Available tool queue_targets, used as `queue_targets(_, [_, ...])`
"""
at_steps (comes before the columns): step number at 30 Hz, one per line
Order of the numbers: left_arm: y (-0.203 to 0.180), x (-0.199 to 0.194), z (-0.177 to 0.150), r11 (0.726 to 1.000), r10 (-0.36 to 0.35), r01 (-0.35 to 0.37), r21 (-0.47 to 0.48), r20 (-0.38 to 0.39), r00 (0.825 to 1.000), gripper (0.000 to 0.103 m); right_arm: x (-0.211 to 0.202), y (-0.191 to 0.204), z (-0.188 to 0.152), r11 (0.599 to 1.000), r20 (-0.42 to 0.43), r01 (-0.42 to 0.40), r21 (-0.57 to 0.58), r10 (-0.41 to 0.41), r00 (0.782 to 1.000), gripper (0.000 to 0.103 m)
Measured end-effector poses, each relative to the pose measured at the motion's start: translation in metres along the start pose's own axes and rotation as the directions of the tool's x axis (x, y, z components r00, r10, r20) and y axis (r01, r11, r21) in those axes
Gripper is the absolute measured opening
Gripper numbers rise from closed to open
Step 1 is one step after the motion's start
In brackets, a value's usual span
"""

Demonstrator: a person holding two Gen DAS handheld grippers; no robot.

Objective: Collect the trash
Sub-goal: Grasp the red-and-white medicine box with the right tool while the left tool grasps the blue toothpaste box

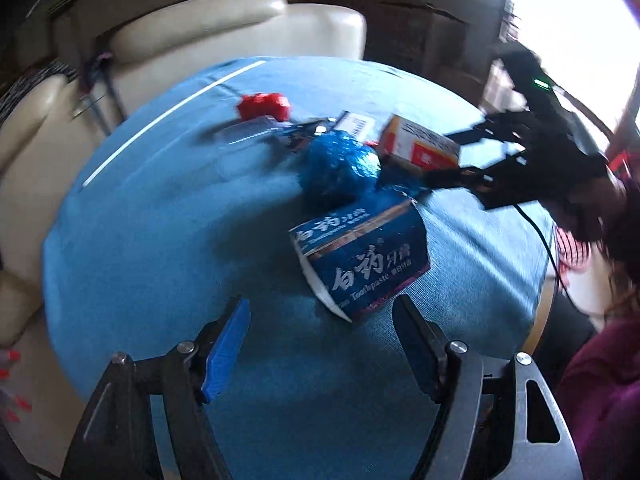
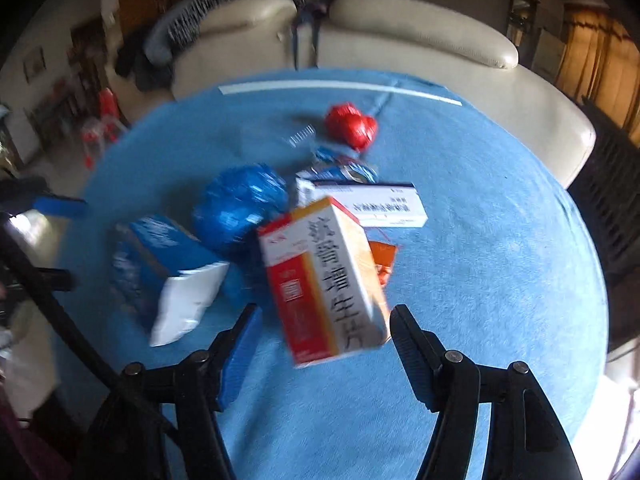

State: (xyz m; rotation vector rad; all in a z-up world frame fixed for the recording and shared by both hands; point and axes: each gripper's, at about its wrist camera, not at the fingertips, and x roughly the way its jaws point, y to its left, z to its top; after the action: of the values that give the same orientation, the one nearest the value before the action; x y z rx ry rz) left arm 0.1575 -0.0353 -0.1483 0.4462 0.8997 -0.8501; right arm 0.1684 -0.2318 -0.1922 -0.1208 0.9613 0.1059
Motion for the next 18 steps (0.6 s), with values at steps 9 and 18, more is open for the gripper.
queue_targets(9, [-0.012,0.026,0.032,0.963,-0.091,0.094,0.253,-0.023,0.996,0.075,-0.008,-0.036,-0.017,0.979,-0.006,-0.048,0.199,0.050,0.999,0.057])
queue_targets(18, [0.030,0.060,0.069,0.856,-0.435,0.468,0.219,-0.183,0.881,0.076,-0.052,-0.073,-0.075,0.851,0.058,-0.210,0.482,0.208,0.976,0.057])
